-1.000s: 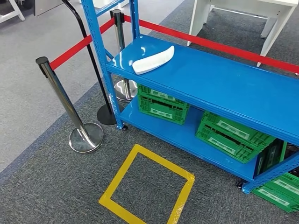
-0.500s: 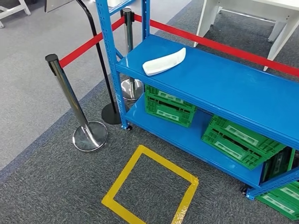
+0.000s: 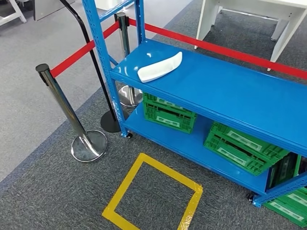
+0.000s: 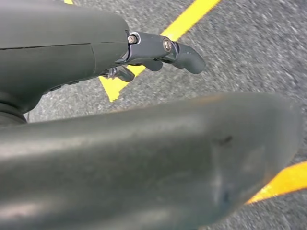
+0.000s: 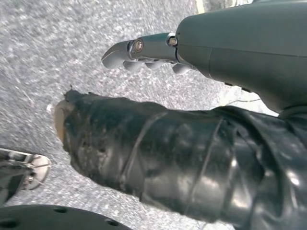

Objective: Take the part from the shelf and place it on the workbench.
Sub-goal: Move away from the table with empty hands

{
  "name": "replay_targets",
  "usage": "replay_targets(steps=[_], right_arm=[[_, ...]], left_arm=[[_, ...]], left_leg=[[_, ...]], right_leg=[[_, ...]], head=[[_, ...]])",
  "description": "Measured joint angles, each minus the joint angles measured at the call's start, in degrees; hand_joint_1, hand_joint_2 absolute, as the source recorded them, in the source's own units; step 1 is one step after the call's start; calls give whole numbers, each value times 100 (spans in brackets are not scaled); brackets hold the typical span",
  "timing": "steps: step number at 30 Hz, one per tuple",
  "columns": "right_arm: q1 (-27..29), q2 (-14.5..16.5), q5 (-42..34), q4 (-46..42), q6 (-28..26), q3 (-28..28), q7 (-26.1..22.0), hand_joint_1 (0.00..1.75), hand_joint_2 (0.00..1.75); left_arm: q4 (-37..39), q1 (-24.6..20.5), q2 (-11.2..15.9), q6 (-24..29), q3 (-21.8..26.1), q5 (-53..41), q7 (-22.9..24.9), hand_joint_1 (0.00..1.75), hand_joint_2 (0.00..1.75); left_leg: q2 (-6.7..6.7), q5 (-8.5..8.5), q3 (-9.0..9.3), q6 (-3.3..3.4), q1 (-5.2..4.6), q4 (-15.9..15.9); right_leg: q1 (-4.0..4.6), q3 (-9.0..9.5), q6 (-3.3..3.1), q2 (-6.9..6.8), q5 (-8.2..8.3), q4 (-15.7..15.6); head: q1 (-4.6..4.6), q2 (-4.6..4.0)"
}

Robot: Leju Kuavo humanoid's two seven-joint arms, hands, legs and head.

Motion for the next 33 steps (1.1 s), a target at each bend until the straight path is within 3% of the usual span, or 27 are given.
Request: replay_targets(steps=[2,5,6,7,9,10,12,14,16,17,19,21,23,25,26,27,30,31,33], right_arm=[[-12,-1,9,1,-2,19,5,0,0],[-27,-3,34,-3,-14,48,37,0,0],[-28,-3,42,-4,-17,59,46,0,0],[-30,-4,49,-5,-19,67,57,0,0],[-26,-4,60,-5,-20,74,77,0,0],[-21,-4,64,-5,-18,76,84,0,0],[-6,-4,69,-5,-13,79,86,0,0],[2,-4,73,-5,-10,80,86,0,0],[2,-4,73,-5,-10,80,86,0,0],[2,-4,73,-5,-10,80,86,0,0],[0,-7,75,-5,0,82,94,0,0],[1,-14,79,-5,23,88,112,0,0],[-5,-19,84,-5,38,96,125,0,0],[-11,-20,96,-5,44,104,128,0,0],[-10,-20,102,-5,46,109,129,0,0],[-6,-20,109,-5,48,113,129,0,0],[-1,-20,123,-5,52,122,128,0,0],[-7,-20,130,-5,51,125,127,0,0],[-24,-20,142,-5,49,131,126,0,0]], left_arm=[[0,-13,-2,2,0,-4,2,0,0],[0,-4,-12,4,0,-9,5,0,0],[0,2,-15,4,0,-11,5,0,0],[0,1,-15,5,0,-15,4,0,0],[0,-7,-10,7,0,-23,4,0,0],[0,-8,-10,7,0,-26,4,0,0],[0,0,-15,6,0,-28,4,0,0],[0,6,-18,5,0,-28,4,0,0],[0,6,-18,5,0,-28,4,0,0],[0,7,-18,5,0,-28,4,0,0],[0,2,-18,8,1,-30,4,0,0],[0,-22,-13,14,2,-34,5,0,0],[0,-40,-12,20,1,-37,6,0,0],[0,-33,-14,21,1,-39,6,0,0],[0,-25,-12,21,2,-39,6,0,0],[0,-16,-9,21,2,-39,6,0,0],[0,-1,-2,20,2,-39,6,0,0],[0,-4,-2,21,2,-40,6,0,0],[0,-11,-3,22,2,-40,10,0,0]], left_leg=[[4,-12,142,71,-26,-300],[0,-71,194,185,-22,-368],[-1,-79,224,221,-11,-395],[0,-92,258,257,-4,-419],[4,-147,308,307,-16,-425],[4,-183,344,319,-24,-424],[-1,-255,430,324,-35,-424],[-6,-287,475,323,-39,-424],[-6,-288,476,323,-39,-424],[-6,-291,481,323,-39,-424],[-12,-378,576,289,-48,-420],[-8,-573,697,161,-54,-346],[3,-840,471,31,-34,183],[5,-1022,-34,-21,-8,974],[5,-978,-219,-33,1,1174],[5,-817,-304,-36,7,1164],[8,-63,-119,-4,3,272],[9,26,-20,27,-6,-4],[8,-30,79,98,-31,-202]], right_leg=[[14,3,73,-2,-69,-14],[6,43,165,-17,-140,-8],[5,-9,188,-18,-217,127],[2,-144,206,-17,-344,398],[-1,-614,220,-15,-626,1176],[-1,-847,222,-15,-675,1493],[0,-1079,217,-15,-534,1675],[0,-1093,211,-15,-389,1589],[0,-1092,211,-15,-384,1584],[0,-1087,210,-15,-365,1563],[13,-878,168,-15,-4,1003],[9,-513,56,-16,303,268],[-7,-298,-37,-25,246,48],[-8,-199,-60,-27,177,30],[-10,-148,-58,-20,133,30],[-12,-84,-49,-13,84,30],[-13,101,33,-2,-95,26],[-7,130,70,-1,-147,23],[6,160,129,-7,-197,-13]], head=[[-2,0],[15,1],[27,1],[42,1],[71,1],[76,1],[79,1],[81,1],[81,1],[81,1],[85,0],[64,1],[17,1],[-6,1],[-8,1],[-9,1],[-18,0],[-26,0],[-25,0]])
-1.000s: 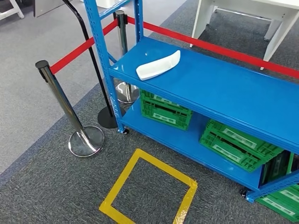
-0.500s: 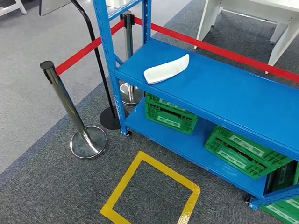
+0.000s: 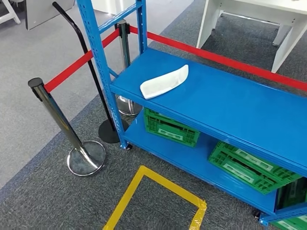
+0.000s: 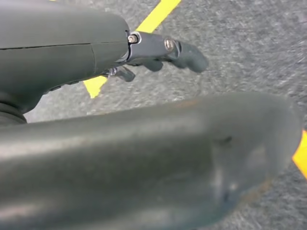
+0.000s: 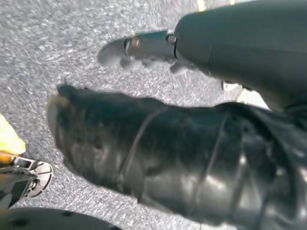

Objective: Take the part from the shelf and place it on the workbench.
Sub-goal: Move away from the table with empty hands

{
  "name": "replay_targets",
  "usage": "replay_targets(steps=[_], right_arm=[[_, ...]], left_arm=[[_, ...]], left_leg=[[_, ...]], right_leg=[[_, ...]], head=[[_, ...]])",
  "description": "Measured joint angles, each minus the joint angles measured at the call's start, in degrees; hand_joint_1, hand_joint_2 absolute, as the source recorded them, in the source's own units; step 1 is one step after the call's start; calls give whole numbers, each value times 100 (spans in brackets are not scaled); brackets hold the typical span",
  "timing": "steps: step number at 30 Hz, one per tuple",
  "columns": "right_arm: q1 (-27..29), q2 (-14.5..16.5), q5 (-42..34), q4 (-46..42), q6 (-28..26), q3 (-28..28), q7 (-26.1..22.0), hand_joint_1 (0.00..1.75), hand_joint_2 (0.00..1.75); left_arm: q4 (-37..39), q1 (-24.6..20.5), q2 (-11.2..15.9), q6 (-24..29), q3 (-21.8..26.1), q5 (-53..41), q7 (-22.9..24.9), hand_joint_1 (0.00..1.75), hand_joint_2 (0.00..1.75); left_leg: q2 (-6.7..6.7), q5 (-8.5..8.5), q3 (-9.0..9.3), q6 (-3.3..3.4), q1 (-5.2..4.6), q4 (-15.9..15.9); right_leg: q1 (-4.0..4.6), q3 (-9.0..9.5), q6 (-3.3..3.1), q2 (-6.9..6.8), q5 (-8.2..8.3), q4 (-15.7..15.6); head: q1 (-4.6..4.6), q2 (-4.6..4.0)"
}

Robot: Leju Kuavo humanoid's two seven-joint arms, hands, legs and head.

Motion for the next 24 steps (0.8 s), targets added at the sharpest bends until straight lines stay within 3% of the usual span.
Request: replay_targets(steps=[2,4,7,9,11,13,15,18,24], right_arm=[[-11,0,6,-1,-2,13,-1,0,0],[-14,0,13,-2,-5,24,-3,0,0],[-11,0,30,-2,-13,33,-7,0,0],[0,0,34,-1,-16,37,-7,0,0],[11,0,35,0,-20,39,-7,0,0],[14,-3,34,-1,-40,40,-8,0,0],[9,-8,16,-1,-66,41,-19,0,0],[11,-9,-19,-2,-75,40,-38,0,0],[10,-13,-31,-2,-109,37,-67,0,0]], left_arm=[[0,8,-5,-2,1,3,8,0,0],[0,16,-8,-2,2,5,15,0,0],[0,-1,-8,-3,2,6,24,0,0],[0,0,-13,1,4,7,40,0,0],[0,8,-16,3,8,11,52,0,0],[1,8,-20,-5,21,19,55,0,0],[2,-6,-23,-15,47,26,55,0,0],[2,-18,-20,-17,87,36,55,0,0],[2,-21,-21,2,103,40,55,0,0]], left_leg=[[-5,-31,50,66,9,-71],[-5,-54,100,130,27,-113],[1,-123,161,211,13,-125],[-4,-182,229,227,-4,-124],[-15,-241,318,225,-17,-124],[-20,-308,405,205,-34,-126],[-24,-368,439,172,-52,-110],[-16,-388,438,178,-53,-105],[-15,-384,473,165,-47,-179]], right_leg=[[-8,39,50,-8,-24,-33],[-11,-74,94,-10,-173,229],[-10,-776,112,-9,-560,1355],[-7,-1119,98,-9,-477,1707],[-4,-1107,68,-9,-88,1402],[14,-904,12,-9,336,780],[35,-703,-23,-6,522,318],[44,-638,18,14,503,209],[53,-631,-33,14,467,209]], head=[[15,1],[41,0],[90,0],[101,1],[107,1],[108,0],[102,0],[84,1],[80,0]])
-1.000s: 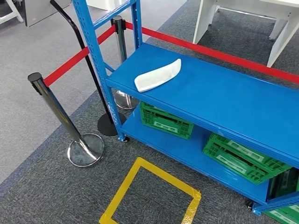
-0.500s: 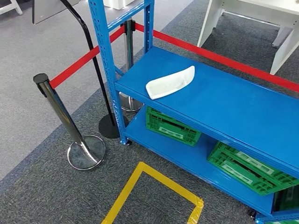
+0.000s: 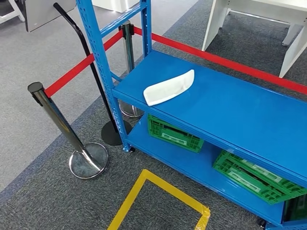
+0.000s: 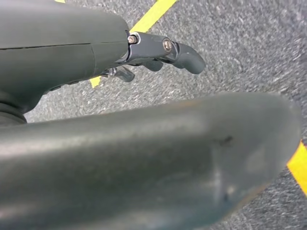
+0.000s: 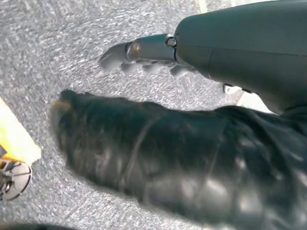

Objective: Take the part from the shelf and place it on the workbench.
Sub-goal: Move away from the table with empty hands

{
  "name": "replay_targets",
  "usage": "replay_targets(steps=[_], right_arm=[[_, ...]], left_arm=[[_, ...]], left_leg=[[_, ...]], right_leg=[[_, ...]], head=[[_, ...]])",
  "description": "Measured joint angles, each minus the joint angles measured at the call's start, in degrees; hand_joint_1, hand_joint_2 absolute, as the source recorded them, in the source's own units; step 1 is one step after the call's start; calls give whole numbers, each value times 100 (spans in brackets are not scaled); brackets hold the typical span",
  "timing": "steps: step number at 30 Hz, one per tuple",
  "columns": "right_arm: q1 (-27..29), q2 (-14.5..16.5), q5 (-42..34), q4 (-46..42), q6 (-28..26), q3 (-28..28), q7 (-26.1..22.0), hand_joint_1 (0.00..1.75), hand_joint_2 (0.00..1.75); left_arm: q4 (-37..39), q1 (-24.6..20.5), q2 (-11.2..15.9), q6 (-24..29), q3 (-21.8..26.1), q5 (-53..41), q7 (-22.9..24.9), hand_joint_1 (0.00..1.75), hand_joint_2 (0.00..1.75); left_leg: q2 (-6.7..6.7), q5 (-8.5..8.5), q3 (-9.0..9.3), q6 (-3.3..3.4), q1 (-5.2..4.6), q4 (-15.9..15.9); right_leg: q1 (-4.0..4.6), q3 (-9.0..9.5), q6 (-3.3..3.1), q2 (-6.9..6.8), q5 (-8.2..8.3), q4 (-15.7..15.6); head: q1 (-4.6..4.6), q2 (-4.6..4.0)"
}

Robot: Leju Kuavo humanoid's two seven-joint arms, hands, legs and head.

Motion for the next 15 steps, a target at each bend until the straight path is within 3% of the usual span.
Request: replay_targets(steps=[7,10,12,13,15], right_arm=[[7,0,-131,0,-118,-19,-151,0,0],[7,5,-264,1,-143,-68,-209,0,0],[8,7,-361,1,-169,-138,-262,0,0],[9,7,-380,0,-183,-167,-280,0,0],[13,7,-386,0,-198,-205,-297,0,0]], left_arm=[[0,2,1,23,6,3,0,0,0],[-1,2,15,-36,19,10,18,0,0],[-1,2,36,-153,30,10,59,0,0],[-1,3,49,-203,33,10,78,0,0],[-2,9,68,-256,38,10,96,0,0]], left_leg=[[0,12,1,-44,-3,-17],[-1,32,16,26,-24,-34],[35,116,109,66,12,-200],[60,160,160,80,38,-289],[119,194,211,90,68,-368]], right_leg=[[-7,4,-3,-1,5,-7],[-29,26,50,1,48,-65],[-18,10,86,9,14,-47],[-14,-62,103,14,-77,96],[-35,-381,146,12,-366,710]], head=[[2,1],[-3,1],[6,0],[27,-1],[75,-1]])
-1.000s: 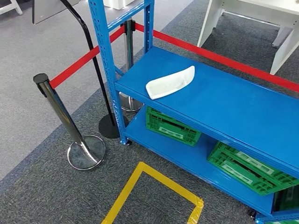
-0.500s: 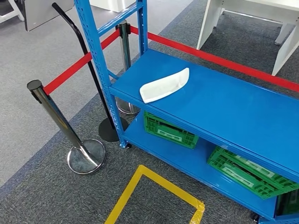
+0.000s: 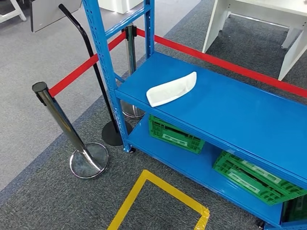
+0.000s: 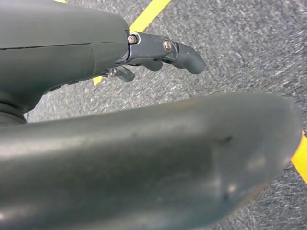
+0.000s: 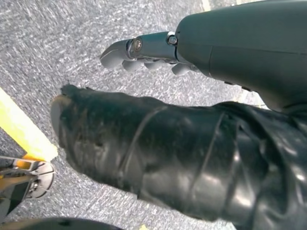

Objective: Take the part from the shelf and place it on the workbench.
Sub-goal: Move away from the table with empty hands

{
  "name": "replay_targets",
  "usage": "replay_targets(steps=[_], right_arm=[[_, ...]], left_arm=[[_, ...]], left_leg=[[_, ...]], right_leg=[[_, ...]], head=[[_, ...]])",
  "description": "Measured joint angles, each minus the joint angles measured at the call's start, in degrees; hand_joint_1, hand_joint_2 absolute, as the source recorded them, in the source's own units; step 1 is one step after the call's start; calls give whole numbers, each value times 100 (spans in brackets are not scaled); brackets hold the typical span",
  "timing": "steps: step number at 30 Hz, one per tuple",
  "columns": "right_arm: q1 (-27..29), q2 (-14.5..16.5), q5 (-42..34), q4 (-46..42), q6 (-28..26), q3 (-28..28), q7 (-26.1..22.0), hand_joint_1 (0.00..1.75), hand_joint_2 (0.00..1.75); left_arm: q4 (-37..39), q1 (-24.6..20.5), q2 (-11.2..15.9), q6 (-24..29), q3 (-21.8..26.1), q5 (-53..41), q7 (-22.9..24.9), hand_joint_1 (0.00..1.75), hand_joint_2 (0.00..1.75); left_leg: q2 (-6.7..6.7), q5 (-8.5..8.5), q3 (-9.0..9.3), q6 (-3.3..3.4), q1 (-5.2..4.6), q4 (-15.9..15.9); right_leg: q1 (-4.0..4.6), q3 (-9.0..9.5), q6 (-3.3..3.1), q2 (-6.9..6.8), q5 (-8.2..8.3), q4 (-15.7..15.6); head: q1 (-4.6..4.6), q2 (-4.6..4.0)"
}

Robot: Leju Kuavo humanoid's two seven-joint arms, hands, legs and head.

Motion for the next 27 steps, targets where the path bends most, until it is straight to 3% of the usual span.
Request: replay_targets(steps=[2,3,4,6,7,9,11,13,15,17,18,19,20,22,24,26,27], right_arm=[[10,0,1,0,0,-31,-4,0,0],[20,0,3,0,1,-42,-5,0,0],[28,0,6,0,1,-49,-5,0,0],[29,4,10,1,2,-52,-5,0,0],[16,10,14,2,4,-52,-5,0,0],[-7,18,26,4,14,-53,-5,0,0],[-1,15,39,4,36,-54,3,0,0],[5,13,42,4,71,-57,16,0,0],[-2,14,42,4,101,-59,21,0,0],[-5,15,44,4,113,-60,22,0,0],[-2,15,45,4,116,-60,25,0,0],[0,15,45,4,119,-60,29,0,0],[2,15,45,4,123,-61,33,0,0],[-2,19,45,5,134,-62,38,0,0],[-8,25,46,6,140,-62,39,0,0],[6,27,46,7,139,-62,45,0,0],[17,27,46,7,139,-62,50,0,0]], left_arm=[[1,6,17,-17,4,0,7,0,0],[0,8,26,-21,5,0,8,0,0],[1,9,34,-22,6,0,9,0,0],[0,14,50,-24,10,-1,16,0,0],[0,19,60,-27,13,-1,20,0,0],[-1,18,79,-32,23,-2,25,0,0],[-1,-2,76,-35,35,-3,26,0,0],[-1,-16,78,-35,43,-4,26,0,0],[-1,-11,82,-35,49,-7,26,0,0],[-1,8,84,-35,52,-9,29,0,0],[-1,16,83,-29,55,-9,32,0,0],[-1,20,83,-16,58,-8,34,0,0],[-1,22,82,-3,62,-7,35,0,0],[-1,19,85,12,72,-6,35,0,0],[-1,16,87,33,84,-2,32,0,0],[-1,9,58,112,99,7,10,0,0],[-1,4,39,138,105,9,-3,0,0]], left_leg=[[70,-17,13,-17,11,4],[105,-38,28,-40,21,10],[139,-68,52,-73,38,24],[207,-157,103,-167,65,79],[242,-209,116,-219,60,121],[323,-279,129,-293,30,173],[395,-319,161,-335,32,182],[279,-482,105,-374,58,375],[78,-817,-196,-390,68,1015],[2,-1048,-584,-380,63,1733],[-14,-1007,-690,-363,60,1866],[-32,-848,-700,-334,55,1776],[-76,-607,-623,-293,48,1493],[-305,-191,-387,-196,33,777],[-468,-86,-269,-157,18,420],[-403,-77,-243,-153,14,340],[-343,-49,-228,-137,19,295]], right_leg=[[-46,-338,61,-8,-157,603],[-72,-385,92,-22,-84,647],[-98,-316,122,-51,90,463],[-119,11,177,-225,461,-244],[-112,160,151,-313,544,-525],[-73,256,32,-380,500,-690],[-72,249,-100,-277,490,-686],[-79,249,-180,-173,494,-690],[-80,252,-231,-66,496,-696],[-68,255,-251,62,492,-695],[-60,261,-254,133,491,-695],[-51,271,-254,209,491,-695],[-43,282,-253,285,491,-695],[-33,284,-239,419,496,-691],[-41,253,-187,533,519,-693],[-57,214,-103,626,558,-728],[-57,187,-67,569,544,-719]], head=[[20,1],[22,0],[22,0],[41,-1],[61,0],[63,1],[25,2],[-3,2],[-43,2],[-69,2],[-77,2],[-81,2],[-85,2],[-86,2],[-87,2],[-95,2],[-92,2]])
